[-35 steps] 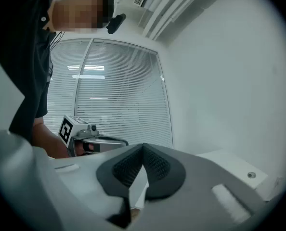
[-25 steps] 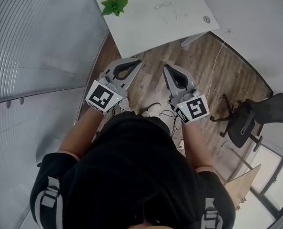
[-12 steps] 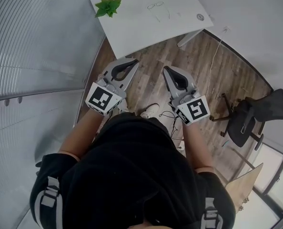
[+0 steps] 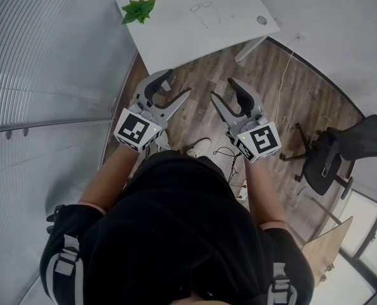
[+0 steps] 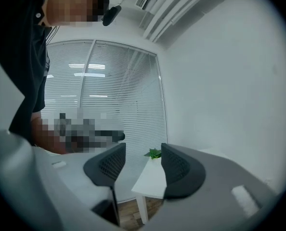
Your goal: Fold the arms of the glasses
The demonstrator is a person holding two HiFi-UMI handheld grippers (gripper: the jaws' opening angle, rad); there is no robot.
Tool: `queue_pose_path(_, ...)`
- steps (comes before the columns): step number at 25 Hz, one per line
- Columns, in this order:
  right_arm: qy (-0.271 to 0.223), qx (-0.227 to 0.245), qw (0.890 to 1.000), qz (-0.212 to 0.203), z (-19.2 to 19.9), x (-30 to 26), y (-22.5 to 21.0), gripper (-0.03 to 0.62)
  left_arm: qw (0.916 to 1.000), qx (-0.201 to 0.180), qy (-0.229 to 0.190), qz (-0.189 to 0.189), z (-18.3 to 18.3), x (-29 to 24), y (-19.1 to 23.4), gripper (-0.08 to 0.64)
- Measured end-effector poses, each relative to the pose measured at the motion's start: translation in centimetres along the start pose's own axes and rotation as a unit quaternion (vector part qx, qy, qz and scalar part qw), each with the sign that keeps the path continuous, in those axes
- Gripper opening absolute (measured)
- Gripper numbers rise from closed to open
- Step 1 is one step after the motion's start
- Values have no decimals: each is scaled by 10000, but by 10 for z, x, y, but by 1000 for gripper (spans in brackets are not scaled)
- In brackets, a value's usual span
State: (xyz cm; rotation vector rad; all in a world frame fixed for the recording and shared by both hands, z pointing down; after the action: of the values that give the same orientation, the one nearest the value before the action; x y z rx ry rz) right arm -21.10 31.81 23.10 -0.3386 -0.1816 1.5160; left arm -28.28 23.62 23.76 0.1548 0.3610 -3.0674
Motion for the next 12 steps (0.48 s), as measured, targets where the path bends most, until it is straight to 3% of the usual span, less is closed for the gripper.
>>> queue_pose_path(5,-122,80,9998,108,-7,14,-12,285,10000,-40,-29,-38,-4,-6,-7,282)
queue_pose_path(12,-203,83,9997,66,-13,42,-36,290,9996,-207,45,-203,-14,-22,-23,285)
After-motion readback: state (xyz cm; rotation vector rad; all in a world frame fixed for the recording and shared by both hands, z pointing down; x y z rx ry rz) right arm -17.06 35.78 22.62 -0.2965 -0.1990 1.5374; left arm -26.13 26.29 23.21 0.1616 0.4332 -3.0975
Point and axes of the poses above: the fingertips, and each gripper's own axes: x backward along the fingers, y to its left, z out of its underside, the point moved 1 cm from there along x, backward along the fingers, and after that the axes turned 15 degrees about -x, right-handed, at the moved point
